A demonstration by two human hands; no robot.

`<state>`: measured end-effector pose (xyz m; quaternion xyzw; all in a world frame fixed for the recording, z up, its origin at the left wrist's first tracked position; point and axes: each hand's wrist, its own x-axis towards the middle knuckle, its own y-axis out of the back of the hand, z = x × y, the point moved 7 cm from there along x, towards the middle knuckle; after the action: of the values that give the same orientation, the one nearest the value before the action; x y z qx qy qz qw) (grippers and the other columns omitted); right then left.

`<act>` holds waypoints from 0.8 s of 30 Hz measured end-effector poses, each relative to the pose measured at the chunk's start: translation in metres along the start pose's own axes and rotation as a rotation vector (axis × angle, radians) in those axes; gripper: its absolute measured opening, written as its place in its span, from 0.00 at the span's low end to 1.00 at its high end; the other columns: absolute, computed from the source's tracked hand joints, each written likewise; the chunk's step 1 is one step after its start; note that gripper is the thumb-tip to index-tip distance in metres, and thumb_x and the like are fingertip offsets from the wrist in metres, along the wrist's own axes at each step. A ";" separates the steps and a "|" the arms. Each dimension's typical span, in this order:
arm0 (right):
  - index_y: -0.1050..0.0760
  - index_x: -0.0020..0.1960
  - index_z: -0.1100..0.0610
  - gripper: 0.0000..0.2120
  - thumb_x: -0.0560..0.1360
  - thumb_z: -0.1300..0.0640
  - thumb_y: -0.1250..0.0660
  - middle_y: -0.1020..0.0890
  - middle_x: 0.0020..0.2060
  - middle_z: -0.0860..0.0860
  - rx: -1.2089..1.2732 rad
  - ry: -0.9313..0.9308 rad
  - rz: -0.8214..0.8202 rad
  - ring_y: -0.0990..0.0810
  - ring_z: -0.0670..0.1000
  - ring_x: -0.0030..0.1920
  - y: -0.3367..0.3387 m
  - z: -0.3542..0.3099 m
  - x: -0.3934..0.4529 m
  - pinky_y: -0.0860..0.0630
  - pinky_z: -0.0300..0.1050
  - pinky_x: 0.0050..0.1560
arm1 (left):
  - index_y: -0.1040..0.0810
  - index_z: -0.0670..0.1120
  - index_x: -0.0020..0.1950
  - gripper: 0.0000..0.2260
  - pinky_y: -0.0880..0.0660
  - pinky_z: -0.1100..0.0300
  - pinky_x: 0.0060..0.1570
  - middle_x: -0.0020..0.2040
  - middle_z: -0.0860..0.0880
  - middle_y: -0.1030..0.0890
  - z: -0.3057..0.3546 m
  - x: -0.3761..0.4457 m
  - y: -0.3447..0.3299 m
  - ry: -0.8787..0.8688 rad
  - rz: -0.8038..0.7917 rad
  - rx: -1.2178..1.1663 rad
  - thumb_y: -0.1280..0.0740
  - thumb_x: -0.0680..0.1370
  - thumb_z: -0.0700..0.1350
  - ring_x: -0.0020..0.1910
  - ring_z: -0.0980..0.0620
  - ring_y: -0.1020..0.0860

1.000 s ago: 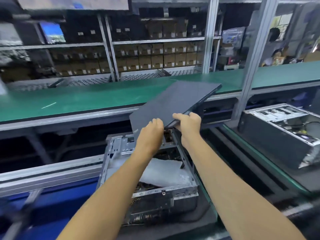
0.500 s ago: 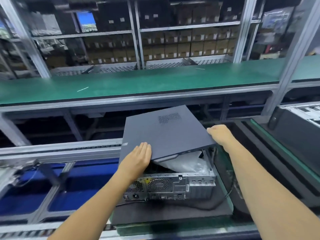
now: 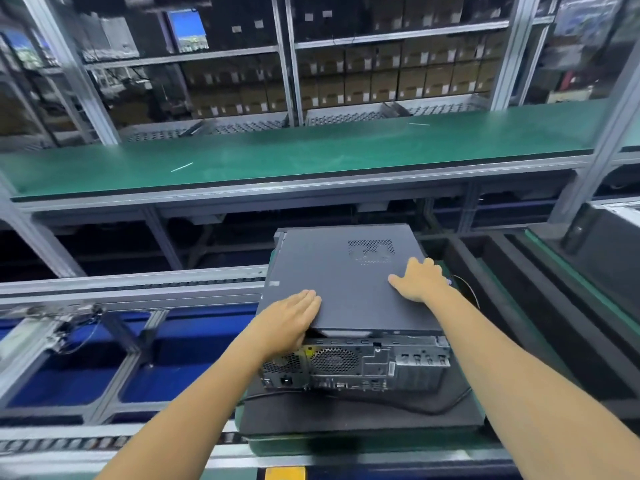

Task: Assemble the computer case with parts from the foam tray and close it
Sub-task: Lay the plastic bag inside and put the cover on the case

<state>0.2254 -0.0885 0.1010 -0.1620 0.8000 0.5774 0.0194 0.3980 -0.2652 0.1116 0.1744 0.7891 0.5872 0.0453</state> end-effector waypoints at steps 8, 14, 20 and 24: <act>0.37 0.71 0.60 0.29 0.79 0.41 0.39 0.37 0.72 0.61 0.040 0.003 0.059 0.37 0.61 0.71 -0.016 -0.001 0.008 0.32 0.55 0.64 | 0.49 0.50 0.78 0.51 0.52 0.57 0.74 0.78 0.54 0.50 -0.017 -0.016 -0.025 0.014 -0.347 -0.299 0.38 0.64 0.75 0.76 0.55 0.51; 0.39 0.71 0.64 0.29 0.81 0.43 0.44 0.38 0.71 0.62 -0.011 0.050 0.164 0.40 0.61 0.72 -0.027 -0.006 0.008 0.40 0.52 0.70 | 0.50 0.44 0.78 0.36 0.53 0.46 0.74 0.78 0.45 0.53 -0.069 -0.008 -0.046 0.573 -0.200 -0.472 0.42 0.78 0.62 0.77 0.47 0.54; 0.62 0.79 0.63 0.37 0.82 0.39 0.56 0.60 0.79 0.62 -0.095 0.010 0.101 0.62 0.58 0.79 -0.058 -0.007 -0.011 0.61 0.51 0.77 | 0.45 0.38 0.75 0.31 0.51 0.49 0.74 0.76 0.37 0.46 -0.067 0.013 -0.073 0.744 -0.109 -0.395 0.52 0.81 0.60 0.76 0.42 0.50; 0.63 0.79 0.64 0.37 0.82 0.39 0.58 0.61 0.79 0.60 -0.139 0.002 0.097 0.63 0.56 0.79 -0.057 -0.008 -0.009 0.64 0.51 0.77 | 0.51 0.41 0.78 0.32 0.55 0.51 0.75 0.78 0.40 0.52 -0.071 0.019 -0.083 0.685 -0.120 -0.430 0.54 0.81 0.60 0.77 0.45 0.55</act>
<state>0.2511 -0.1094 0.0533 -0.1247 0.7648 0.6317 -0.0209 0.3417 -0.3444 0.0579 -0.0910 0.6267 0.7592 -0.1503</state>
